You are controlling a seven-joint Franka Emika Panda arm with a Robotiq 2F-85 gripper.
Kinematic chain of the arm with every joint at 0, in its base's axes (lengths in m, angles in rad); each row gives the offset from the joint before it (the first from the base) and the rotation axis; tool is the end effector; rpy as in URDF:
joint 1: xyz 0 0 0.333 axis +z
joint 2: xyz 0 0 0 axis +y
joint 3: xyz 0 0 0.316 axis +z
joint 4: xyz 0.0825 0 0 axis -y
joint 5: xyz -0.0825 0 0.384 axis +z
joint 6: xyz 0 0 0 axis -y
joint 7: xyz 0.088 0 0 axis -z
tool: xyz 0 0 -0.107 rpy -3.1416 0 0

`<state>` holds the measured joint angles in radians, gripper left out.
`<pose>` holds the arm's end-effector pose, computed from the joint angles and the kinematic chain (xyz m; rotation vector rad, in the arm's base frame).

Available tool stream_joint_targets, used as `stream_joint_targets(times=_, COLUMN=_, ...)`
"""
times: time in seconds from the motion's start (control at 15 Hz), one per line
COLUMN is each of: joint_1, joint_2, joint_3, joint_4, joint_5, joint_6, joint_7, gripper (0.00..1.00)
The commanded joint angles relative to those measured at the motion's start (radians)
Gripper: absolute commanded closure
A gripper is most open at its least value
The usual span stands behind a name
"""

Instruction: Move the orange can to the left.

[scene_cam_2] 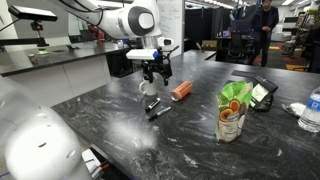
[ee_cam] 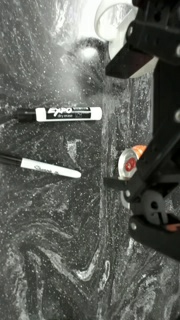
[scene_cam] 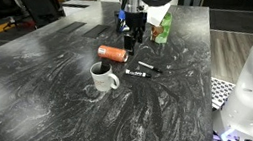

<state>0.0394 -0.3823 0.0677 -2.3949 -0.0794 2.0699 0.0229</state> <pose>0.4330 0.0436 0.4654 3.0427 0.1768 0.0945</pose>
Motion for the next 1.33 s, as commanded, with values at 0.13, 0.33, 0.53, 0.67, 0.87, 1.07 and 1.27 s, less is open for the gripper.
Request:
stream_joint_targets(times=0.13, joint_1=-0.001, joint_2=0.133, joint_3=-0.052, joint_4=0.102, joint_5=-0.027, joint_6=0.105, joint_7=-0.124, gripper=0.00)
stream_joint_targets(times=0.33, joint_1=-0.005, joint_2=0.216, joint_3=-0.090, joint_4=0.135, joint_5=0.027, joint_6=0.192, joint_7=-0.190, gripper=0.00)
stream_joint_targets(times=0.53, joint_1=-0.007, joint_2=0.294, joint_3=-0.122, joint_4=0.167, joint_5=0.125, joint_6=0.239, joint_7=-0.265, gripper=0.00)
stream_joint_targets(times=0.67, joint_1=-0.010, joint_2=0.339, joint_3=-0.122, joint_4=0.195, joint_5=0.154, joint_6=0.233, joint_7=-0.279, gripper=0.00)
stream_joint_targets(times=0.87, joint_1=-0.011, joint_2=0.386, joint_3=-0.103, joint_4=0.236, joint_5=0.117, joint_6=0.213, joint_7=-0.244, gripper=0.00)
stream_joint_targets(times=1.07, joint_1=-0.006, joint_2=0.399, joint_3=-0.085, joint_4=0.247, joint_5=0.061, joint_6=0.243, joint_7=-0.216, gripper=0.00)
stream_joint_targets(times=1.27, joint_1=-0.009, joint_2=0.389, joint_3=-0.076, joint_4=0.219, joint_5=0.074, joint_6=0.303, joint_7=-0.210, gripper=0.00)
